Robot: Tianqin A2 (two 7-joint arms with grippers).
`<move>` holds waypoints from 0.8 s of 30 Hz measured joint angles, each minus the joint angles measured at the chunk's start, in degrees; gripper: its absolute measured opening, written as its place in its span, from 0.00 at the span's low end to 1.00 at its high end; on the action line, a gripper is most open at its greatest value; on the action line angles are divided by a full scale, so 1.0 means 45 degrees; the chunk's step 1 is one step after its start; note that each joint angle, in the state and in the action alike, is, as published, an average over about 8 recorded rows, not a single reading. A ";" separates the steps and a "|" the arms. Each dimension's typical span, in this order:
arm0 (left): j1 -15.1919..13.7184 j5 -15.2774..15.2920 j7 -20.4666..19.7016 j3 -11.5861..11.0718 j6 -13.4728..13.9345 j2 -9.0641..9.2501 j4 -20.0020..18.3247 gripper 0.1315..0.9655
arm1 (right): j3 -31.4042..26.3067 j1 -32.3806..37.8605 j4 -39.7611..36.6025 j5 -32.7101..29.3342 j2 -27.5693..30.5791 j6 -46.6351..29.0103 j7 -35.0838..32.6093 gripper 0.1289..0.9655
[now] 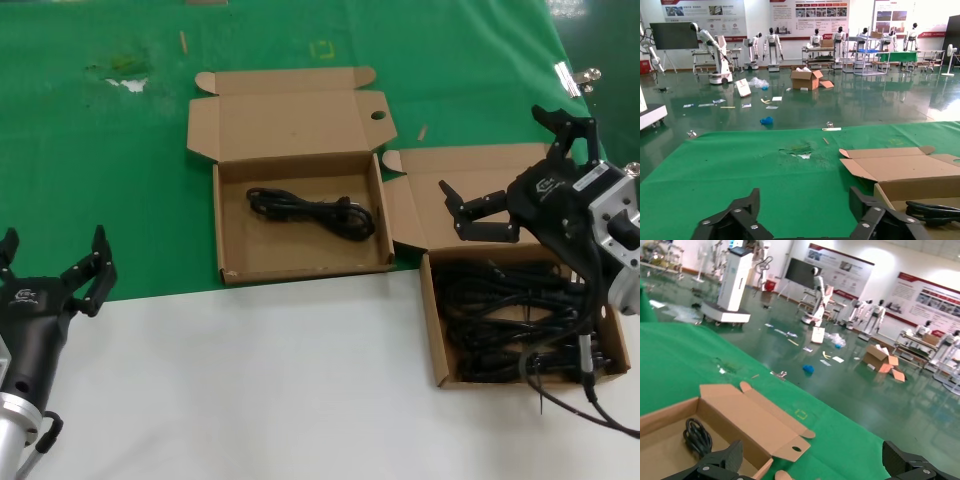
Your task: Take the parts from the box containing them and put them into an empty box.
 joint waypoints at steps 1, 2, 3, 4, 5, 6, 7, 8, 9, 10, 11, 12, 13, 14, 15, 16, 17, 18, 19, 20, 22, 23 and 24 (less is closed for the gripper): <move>0.0000 0.0000 0.0001 0.0000 0.0000 0.0000 0.0000 0.51 | 0.0001 -0.0054 -0.0014 0.0118 -0.0056 0.0111 -0.0064 1.00; 0.0000 0.0000 0.0002 0.0000 0.0000 0.0000 0.0000 0.54 | 0.0001 -0.0106 -0.0027 0.0232 -0.0111 0.0217 -0.0126 1.00; 0.0000 0.0000 0.0003 0.0000 0.0000 0.0000 0.0000 0.58 | 0.0001 -0.0160 -0.0041 0.0347 -0.0165 0.0324 -0.0188 1.00; 0.0000 0.0000 0.0005 0.0000 0.0000 0.0000 0.0000 0.61 | 0.0002 -0.0214 -0.0055 0.0465 -0.0222 0.0435 -0.0252 1.00; 0.0000 0.0000 0.0006 0.0000 0.0000 0.0000 0.0000 0.61 | 0.0002 -0.0265 -0.0069 0.0579 -0.0276 0.0541 -0.0314 1.00; 0.0000 0.0000 0.0007 0.0000 0.0000 0.0000 0.0000 0.63 | 0.0003 -0.0319 -0.0082 0.0697 -0.0333 0.0651 -0.0378 1.00; 0.0000 0.0000 0.0008 0.0000 0.0000 0.0000 0.0000 0.66 | 0.0003 -0.0373 -0.0096 0.0816 -0.0389 0.0762 -0.0442 1.00; 0.0000 0.0000 0.0008 0.0000 0.0000 0.0000 0.0000 0.69 | 0.0004 -0.0425 -0.0110 0.0930 -0.0444 0.0868 -0.0504 1.00; 0.0000 0.0000 0.0008 0.0000 0.0000 0.0000 0.0000 0.71 | 0.0004 -0.0479 -0.0124 0.1049 -0.0500 0.0979 -0.0568 1.00; 0.0000 0.0000 0.0007 0.0000 0.0000 0.0000 0.0000 0.74 | 0.0005 -0.0533 -0.0138 0.1167 -0.0557 0.1090 -0.0631 1.00; 0.0000 0.0000 0.0006 0.0000 0.0000 0.0000 0.0000 0.77 | 0.0005 -0.0585 -0.0152 0.1285 -0.0613 0.1201 -0.0695 1.00; 0.0000 0.0000 0.0006 0.0000 0.0000 0.0000 0.0000 0.79 | 0.0006 -0.0638 -0.0166 0.1404 -0.0670 0.1311 -0.0759 1.00; 0.0000 0.0000 0.0005 0.0000 0.0000 0.0000 0.0000 0.82 | 0.0006 -0.0692 -0.0180 0.1522 -0.0726 0.1422 -0.0823 1.00; 0.0000 0.0000 0.0004 0.0000 0.0000 0.0000 0.0000 0.82 | 0.0007 -0.0744 -0.0193 0.1636 -0.0781 0.1528 -0.0885 1.00; 0.0000 0.0000 0.0004 0.0000 0.0000 0.0000 0.0000 0.83 | 0.0007 -0.0798 -0.0207 0.1754 -0.0837 0.1639 -0.0949 1.00; 0.0000 0.0000 0.0003 0.0000 0.0000 0.0000 0.0000 0.85 | 0.0008 -0.0852 -0.0221 0.1872 -0.0893 0.1750 -0.1013 1.00; 0.0000 0.0000 0.0003 0.0000 0.0000 0.0000 0.0000 0.87 | 0.0008 -0.0904 -0.0235 0.1986 -0.0948 0.1857 -0.1075 1.00; 0.0000 0.0000 0.0003 0.0000 0.0000 0.0000 0.0000 0.88 | 0.0009 -0.0958 -0.0248 0.2100 -0.1004 0.1963 -0.1137 1.00; 0.0000 0.0000 0.0003 0.0000 0.0000 0.0000 0.0000 0.90 | 0.0009 -0.1012 -0.0262 0.2219 -0.1061 0.2074 -0.1201 1.00; 0.0000 0.0000 0.0003 0.0000 0.0000 0.0000 0.0000 0.92 | 0.0010 -0.1064 -0.0276 0.2334 -0.1116 0.2182 -0.1263 1.00; 0.0000 0.0000 0.0003 0.0000 0.0000 0.0000 0.0000 0.95 | 0.0010 -0.1172 -0.0303 0.2566 -0.1229 0.2399 -0.1389 1.00; 0.0000 -0.0001 0.0002 0.0000 0.0000 0.0000 0.0000 0.95 | 0.0011 -0.1223 -0.0317 0.2681 -0.1283 0.2505 -0.1450 1.00; 0.0000 -0.0001 0.0002 0.0000 0.0000 0.0000 0.0000 0.95 | 0.0011 -0.1277 -0.0331 0.2799 -0.1340 0.2616 -0.1514 1.00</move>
